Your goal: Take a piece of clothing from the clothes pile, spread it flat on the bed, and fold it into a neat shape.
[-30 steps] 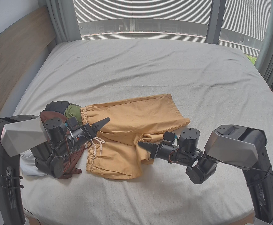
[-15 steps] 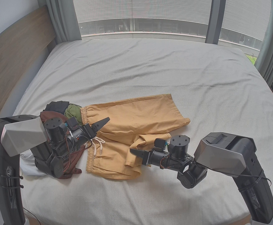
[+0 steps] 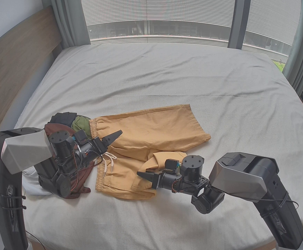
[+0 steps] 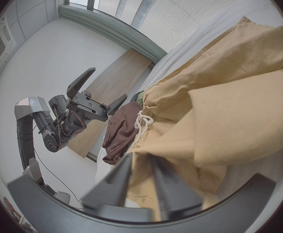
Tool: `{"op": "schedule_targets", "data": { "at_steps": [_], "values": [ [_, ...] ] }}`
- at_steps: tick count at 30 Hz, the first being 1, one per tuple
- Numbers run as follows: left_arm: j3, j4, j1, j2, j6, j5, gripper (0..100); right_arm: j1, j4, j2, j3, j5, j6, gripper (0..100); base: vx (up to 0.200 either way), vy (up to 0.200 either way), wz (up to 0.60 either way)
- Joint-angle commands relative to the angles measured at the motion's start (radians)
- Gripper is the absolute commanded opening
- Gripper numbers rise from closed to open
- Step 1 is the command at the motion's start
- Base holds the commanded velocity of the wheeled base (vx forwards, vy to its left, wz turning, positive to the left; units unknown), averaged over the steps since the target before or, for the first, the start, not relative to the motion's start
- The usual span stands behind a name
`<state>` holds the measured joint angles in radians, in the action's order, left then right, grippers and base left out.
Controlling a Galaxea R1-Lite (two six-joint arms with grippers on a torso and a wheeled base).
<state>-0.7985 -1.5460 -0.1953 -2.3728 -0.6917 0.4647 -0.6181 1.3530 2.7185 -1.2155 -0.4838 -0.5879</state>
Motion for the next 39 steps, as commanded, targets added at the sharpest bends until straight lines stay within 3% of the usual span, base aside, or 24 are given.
{"op": "schedule_targets", "data": {
  "at_steps": [1, 8, 15, 25, 39],
  "values": [
    [-0.001, 0.0, 0.001, -0.002, -0.002, 0.0, 100, -0.003, 0.017, 0.009, -0.001, 0.01, -0.001, 100, 0.0, 0.0, 0.0],
    [-0.001, 0.0, 0.004, -0.006, -0.002, 0.0, 100, 0.024, 0.12, -0.114, 0.125, 0.013, -0.076, 100, 0.0, 0.0, 0.0],
    [-0.002, 0.0, 0.004, -0.008, -0.002, -0.001, 100, 0.12, 0.176, -0.215, 0.309, 0.014, -0.061, 100, 0.0, 0.0, 0.0],
    [-0.004, 0.0, 0.001, -0.019, 0.0, -0.001, 100, 0.212, 0.189, -0.204, 0.513, 0.01, 0.128, 100, 0.0, 0.0, 0.0],
    [-0.004, -0.002, -0.001, -0.019, -0.002, -0.001, 100, 0.267, 0.158, -0.117, 0.424, 0.014, 0.18, 100, 0.0, 0.0, 0.0]
  ]
}}
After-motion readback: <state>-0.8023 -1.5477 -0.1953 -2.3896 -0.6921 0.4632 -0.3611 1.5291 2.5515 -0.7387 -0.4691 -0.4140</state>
